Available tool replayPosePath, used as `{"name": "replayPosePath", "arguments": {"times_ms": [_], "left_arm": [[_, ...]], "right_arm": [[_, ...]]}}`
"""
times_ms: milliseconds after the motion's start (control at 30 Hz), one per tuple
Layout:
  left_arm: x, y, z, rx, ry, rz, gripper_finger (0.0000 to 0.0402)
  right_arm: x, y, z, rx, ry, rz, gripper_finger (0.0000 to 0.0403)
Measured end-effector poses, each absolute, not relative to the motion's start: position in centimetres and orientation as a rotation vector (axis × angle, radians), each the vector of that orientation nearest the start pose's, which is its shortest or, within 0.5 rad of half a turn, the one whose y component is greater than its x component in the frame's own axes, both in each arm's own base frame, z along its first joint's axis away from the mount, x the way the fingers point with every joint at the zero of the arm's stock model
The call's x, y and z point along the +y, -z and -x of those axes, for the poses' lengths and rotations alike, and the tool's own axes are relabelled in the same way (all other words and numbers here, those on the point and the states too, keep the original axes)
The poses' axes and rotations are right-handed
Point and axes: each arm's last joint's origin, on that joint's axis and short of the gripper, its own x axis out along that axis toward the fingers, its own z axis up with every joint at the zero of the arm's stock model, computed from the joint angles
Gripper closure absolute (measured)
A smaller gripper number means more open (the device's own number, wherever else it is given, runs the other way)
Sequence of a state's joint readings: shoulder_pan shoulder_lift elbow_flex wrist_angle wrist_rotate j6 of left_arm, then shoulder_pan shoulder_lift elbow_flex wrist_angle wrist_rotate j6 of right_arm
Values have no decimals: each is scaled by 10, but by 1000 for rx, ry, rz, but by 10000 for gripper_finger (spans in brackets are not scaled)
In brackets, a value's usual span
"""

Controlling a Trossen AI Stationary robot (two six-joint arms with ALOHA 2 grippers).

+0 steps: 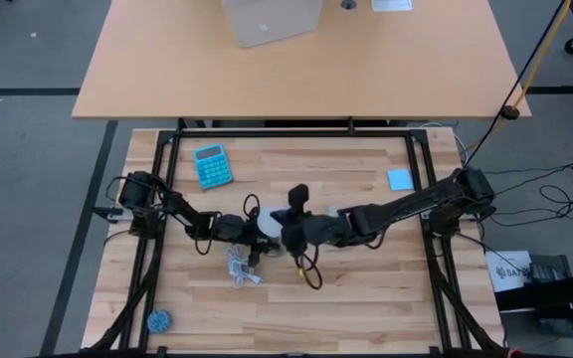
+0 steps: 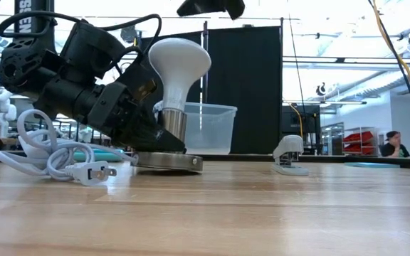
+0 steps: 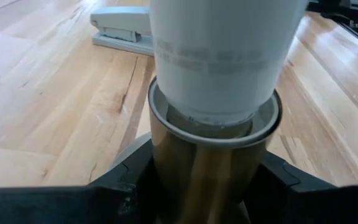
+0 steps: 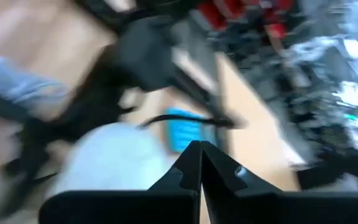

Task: Screw lightbulb
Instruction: Remove the light bulb from the lamp

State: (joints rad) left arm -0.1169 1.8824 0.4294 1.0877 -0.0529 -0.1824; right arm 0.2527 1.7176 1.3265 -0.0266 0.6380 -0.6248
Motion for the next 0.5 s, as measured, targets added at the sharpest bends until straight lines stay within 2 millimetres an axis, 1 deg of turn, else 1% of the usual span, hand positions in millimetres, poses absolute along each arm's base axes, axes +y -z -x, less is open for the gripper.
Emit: {"name": "replayPosePath", "arguments": {"times_ms": [67, 167, 233, 333, 400, 500], "left_arm": [[-31, -84, -278, 369, 31, 145, 226], [-31, -84, -278, 369, 33, 144, 226], [-32, -84, -278, 370, 34, 144, 226], [-32, -83, -278, 375, 37, 142, 226], [-32, -83, -277, 376, 35, 129, 226], [-31, -83, -277, 373, 37, 128, 226]], "right_arm": [[79, -295, -383, 469, 297, 790, 403], [77, -292, -385, 474, 302, 781, 403], [75, -286, -387, 493, 264, 756, 403], [70, -264, -389, 610, 119, 692, 403], [68, -259, -391, 633, 58, 615, 403], [67, -255, -390, 662, 86, 600, 403]]}}
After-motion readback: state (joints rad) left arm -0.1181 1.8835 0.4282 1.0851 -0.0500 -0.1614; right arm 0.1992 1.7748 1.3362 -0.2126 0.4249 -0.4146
